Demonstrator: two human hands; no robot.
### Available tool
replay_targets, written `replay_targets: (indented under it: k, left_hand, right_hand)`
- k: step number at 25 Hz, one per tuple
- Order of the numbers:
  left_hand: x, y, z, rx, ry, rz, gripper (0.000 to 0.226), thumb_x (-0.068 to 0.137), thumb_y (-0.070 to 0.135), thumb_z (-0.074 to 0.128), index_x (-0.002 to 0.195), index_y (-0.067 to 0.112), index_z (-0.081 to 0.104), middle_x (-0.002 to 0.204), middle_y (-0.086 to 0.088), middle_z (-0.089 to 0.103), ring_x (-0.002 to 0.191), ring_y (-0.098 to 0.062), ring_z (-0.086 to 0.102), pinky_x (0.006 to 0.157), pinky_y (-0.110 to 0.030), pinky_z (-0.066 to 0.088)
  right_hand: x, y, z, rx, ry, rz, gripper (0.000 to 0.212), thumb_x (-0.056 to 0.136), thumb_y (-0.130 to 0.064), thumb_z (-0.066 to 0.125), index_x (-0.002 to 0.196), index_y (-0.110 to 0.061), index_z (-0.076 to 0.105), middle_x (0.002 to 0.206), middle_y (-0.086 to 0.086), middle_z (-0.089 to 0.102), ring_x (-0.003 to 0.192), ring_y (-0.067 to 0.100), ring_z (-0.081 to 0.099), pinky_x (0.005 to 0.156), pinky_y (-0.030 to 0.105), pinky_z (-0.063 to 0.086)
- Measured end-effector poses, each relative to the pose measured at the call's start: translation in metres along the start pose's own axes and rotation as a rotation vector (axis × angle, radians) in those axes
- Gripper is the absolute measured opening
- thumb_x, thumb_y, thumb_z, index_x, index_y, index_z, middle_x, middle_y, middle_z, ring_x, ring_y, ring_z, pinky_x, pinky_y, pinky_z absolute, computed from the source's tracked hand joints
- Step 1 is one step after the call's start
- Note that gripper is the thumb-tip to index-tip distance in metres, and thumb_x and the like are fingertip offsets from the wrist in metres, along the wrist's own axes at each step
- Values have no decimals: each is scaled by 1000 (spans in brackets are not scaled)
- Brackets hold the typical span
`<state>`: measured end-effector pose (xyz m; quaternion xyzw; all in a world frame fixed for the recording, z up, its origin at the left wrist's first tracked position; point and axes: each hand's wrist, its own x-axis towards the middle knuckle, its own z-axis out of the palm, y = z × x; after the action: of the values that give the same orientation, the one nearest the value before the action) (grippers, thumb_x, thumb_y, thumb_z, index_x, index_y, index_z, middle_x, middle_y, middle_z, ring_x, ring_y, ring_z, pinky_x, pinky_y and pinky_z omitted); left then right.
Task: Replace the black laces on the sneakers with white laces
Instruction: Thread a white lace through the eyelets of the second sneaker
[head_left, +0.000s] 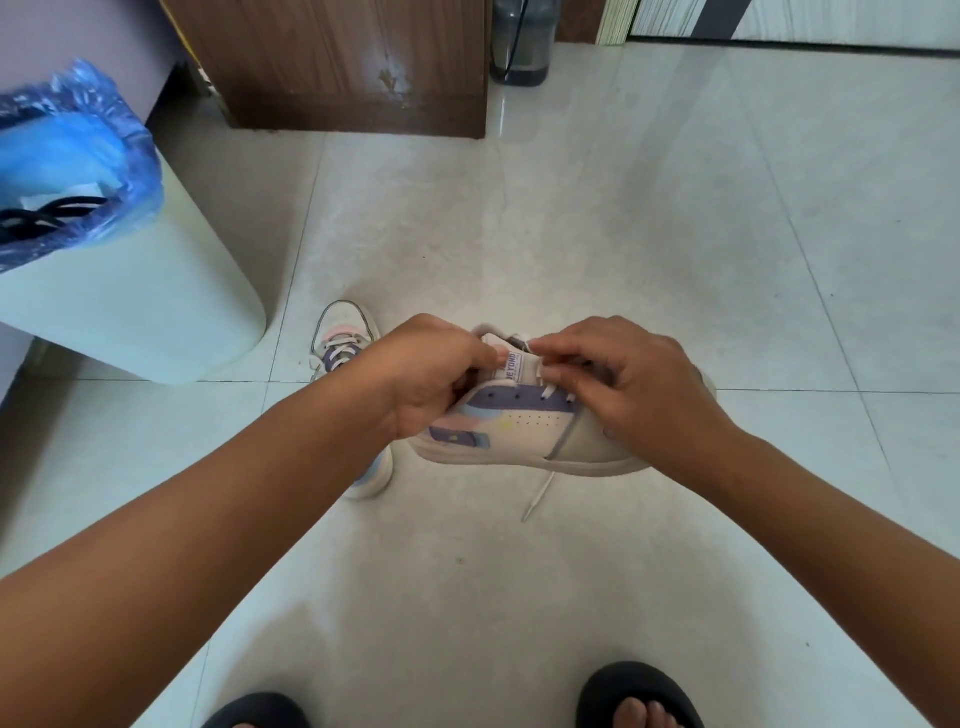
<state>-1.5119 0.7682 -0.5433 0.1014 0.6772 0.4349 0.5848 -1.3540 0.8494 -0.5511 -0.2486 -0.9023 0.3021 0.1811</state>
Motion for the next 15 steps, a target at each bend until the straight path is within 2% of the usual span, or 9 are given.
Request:
replay_targets:
  k: [2,4,6,10,13,15]
  left_hand:
    - [2,1,-1,-24,11,-3,11,89,-4,55,98,-8,61,88,-21,62,70,-24,62,61,-29,54]
    - [4,0,-2,-27,18,-6,14,89,-4,55,100,-9,60,91,-23,62,70,-25,62,61,-30,55]
    - [5,-2,-1,-41,23,-19,12,89,-5,54,99,-8,60,93,-23,62,73,-26,62,65,-32,55]
    - [11,-8,0,-178,29,-79,13,90,-4,51,97,-3,61,98,-22,61,78,-26,60,60,-29,55]
    - [17,-16,4,-307,27,-127,19,92,-1,48,106,-1,61,99,-19,65,77,-23,62,60,-29,54]
    - [20,-17,4,-422,27,-118,19,93,0,45,104,4,59,88,-13,67,72,-20,63,56,-27,54]
  right_hand:
    - [-3,3,2,-10,-23,-51,33,77,-22,67,108,-13,69,92,-16,57,91,6,51,80,3,32]
    - [-3,8,5,-19,-21,-103,37,72,-23,71,107,-10,68,93,-11,59,90,6,49,82,8,35]
    - [-1,15,11,-37,29,-188,31,71,-21,73,99,-6,70,90,-2,66,88,10,51,80,19,39]
    - [4,26,22,-167,182,-357,17,85,-16,62,81,-3,73,85,9,70,80,20,59,85,30,41]
    - [-1,22,25,-324,317,-423,16,89,-5,60,77,-4,70,91,12,68,90,29,61,93,44,43]
    - [-25,22,26,-266,193,-508,20,92,-4,56,78,-7,69,89,10,68,89,29,62,91,43,45]
